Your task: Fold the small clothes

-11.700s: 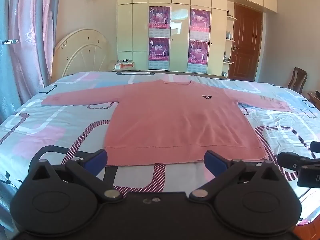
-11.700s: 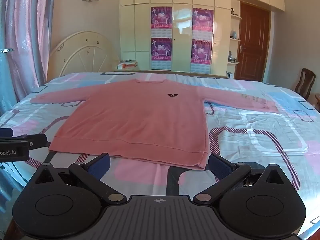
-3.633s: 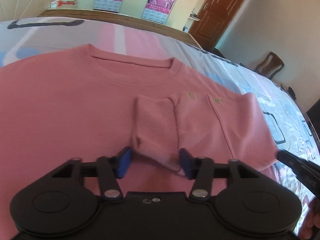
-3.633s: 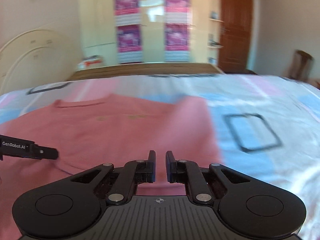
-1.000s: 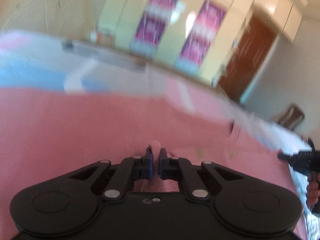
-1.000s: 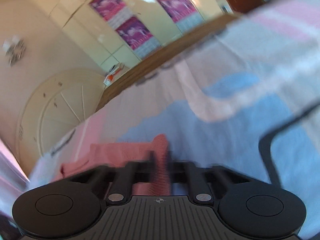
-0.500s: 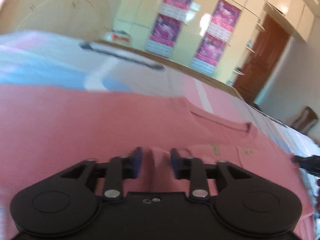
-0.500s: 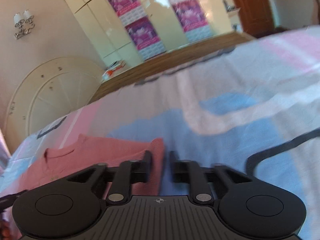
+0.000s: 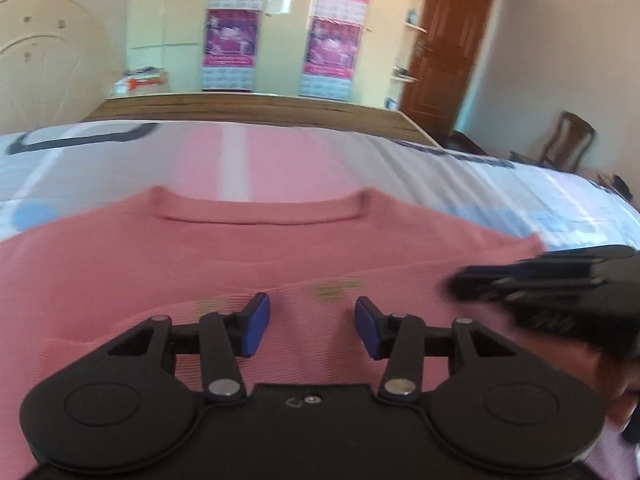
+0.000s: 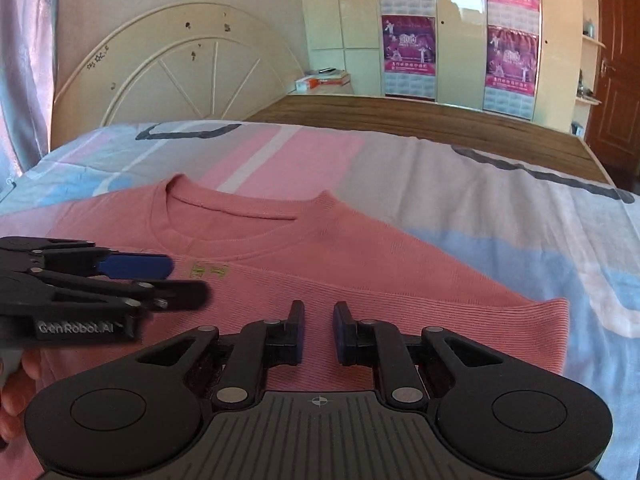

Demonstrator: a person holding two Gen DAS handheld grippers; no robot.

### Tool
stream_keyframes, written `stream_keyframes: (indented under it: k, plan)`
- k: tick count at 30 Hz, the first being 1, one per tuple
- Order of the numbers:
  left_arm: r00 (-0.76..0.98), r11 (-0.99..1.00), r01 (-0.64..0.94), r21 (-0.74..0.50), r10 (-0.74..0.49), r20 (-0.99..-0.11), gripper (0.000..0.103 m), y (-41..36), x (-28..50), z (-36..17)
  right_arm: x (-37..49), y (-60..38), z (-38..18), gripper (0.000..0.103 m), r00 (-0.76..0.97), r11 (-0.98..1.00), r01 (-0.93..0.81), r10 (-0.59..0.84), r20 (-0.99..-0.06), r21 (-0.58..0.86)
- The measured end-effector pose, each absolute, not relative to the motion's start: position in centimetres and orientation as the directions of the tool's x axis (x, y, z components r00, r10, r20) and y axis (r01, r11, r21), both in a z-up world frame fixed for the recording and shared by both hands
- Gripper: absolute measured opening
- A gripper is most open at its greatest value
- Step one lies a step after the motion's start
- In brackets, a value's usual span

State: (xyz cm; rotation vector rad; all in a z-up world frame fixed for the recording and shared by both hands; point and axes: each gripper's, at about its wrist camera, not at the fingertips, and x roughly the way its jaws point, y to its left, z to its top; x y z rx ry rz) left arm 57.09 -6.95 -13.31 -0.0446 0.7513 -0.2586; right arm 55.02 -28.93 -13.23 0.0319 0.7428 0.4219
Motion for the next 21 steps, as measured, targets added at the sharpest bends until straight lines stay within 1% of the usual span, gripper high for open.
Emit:
stream_keyframes:
  k: [1, 3, 4, 5, 6, 7, 8, 10, 12, 15, 17, 19, 21]
  plan:
    - [0.710, 0.976, 0.187, -0.113, -0.214, -0.670, 0.046, -5.7, 56.8, -13.4, 55.1, -29.9, -13.4, 0.014, 0.679, 0.936, -0.324, 0.333, -0.654, 0.139]
    - [0.719, 0.987, 0.137, -0.080, -0.155, -0.677, 0.043, -2.8, 56.2, -13.7, 55.8, -33.2, -13.8, 0.014, 0.717, 0.979, -0.179, 0.196, -0.669, 0.095]
    - [0.717, 0.982, 0.151, -0.109, -0.185, -0.672, 0.042, -1.7, 55.9, -13.8, 56.0, -35.1, -13.9, 0.014, 0.724, 0.989, -0.116, 0.146, -0.674, 0.090]
    - [0.712, 0.976, 0.168, -0.136, -0.216, -0.668, 0.042, -1.1, 55.8, -13.7, 56.1, -36.4, -14.0, 0.000, 0.723, 0.989, -0.102, 0.146, -0.675, 0.105]
    - [0.708, 0.976, 0.176, -0.125, -0.214, -0.673, 0.043, -1.2, 55.8, -13.6, 56.3, -37.0, -14.0, 0.000, 0.715, 0.987, -0.111, 0.162, -0.680, 0.117]
    - [0.703, 0.978, 0.185, -0.094, -0.198, -0.683, 0.046, -1.9, 56.1, -13.4, 56.3, -36.8, -13.9, 0.000, 0.712, 0.986, -0.126, 0.165, -0.683, 0.107]
    - [0.702, 0.979, 0.191, -0.067, -0.184, -0.688, 0.047, -2.7, 56.2, -13.3, 56.4, -36.4, -13.9, 0.000, 0.710, 0.987, -0.139, 0.157, -0.687, 0.083]
    - [0.704, 0.980, 0.193, -0.046, -0.171, -0.689, 0.047, -3.7, 56.1, -12.7, 56.4, -35.6, -13.8, 0.000, 0.707, 0.989, -0.136, 0.140, -0.693, 0.061]
    - [0.710, 0.970, 0.236, -0.058, -0.213, -0.671, 0.048, -4.8, 55.2, -11.9, 55.7, -34.7, -13.0, 0.000, 0.716, 0.988, -0.142, 0.144, -0.683, 0.060]
    - [0.709, 0.953, 0.297, -0.061, -0.263, -0.654, 0.049, -7.0, 52.8, -11.5, 52.7, -32.8, -12.5, 0.000, 0.714, 0.973, -0.205, 0.220, -0.665, 0.102]
    - [0.692, 0.941, 0.323, -0.100, -0.307, -0.653, 0.049, -7.8, 51.1, -11.8, 50.4, -31.0, -12.7, 0.000, 0.703, 0.961, -0.247, 0.264, -0.661, 0.121]
    - [0.684, 0.937, 0.332, -0.105, -0.316, -0.657, 0.049, -8.5, 49.9, -12.3, 48.1, -29.5, -13.0, 0.000, 0.680, 0.946, -0.283, 0.314, -0.663, 0.158]
    - [0.664, 0.932, 0.342, -0.119, -0.329, -0.672, 0.049, -9.2, 48.9, -12.8, 46.5, -27.8, -13.3, 0.000, 0.666, 0.939, -0.301, 0.334, -0.668, 0.170]
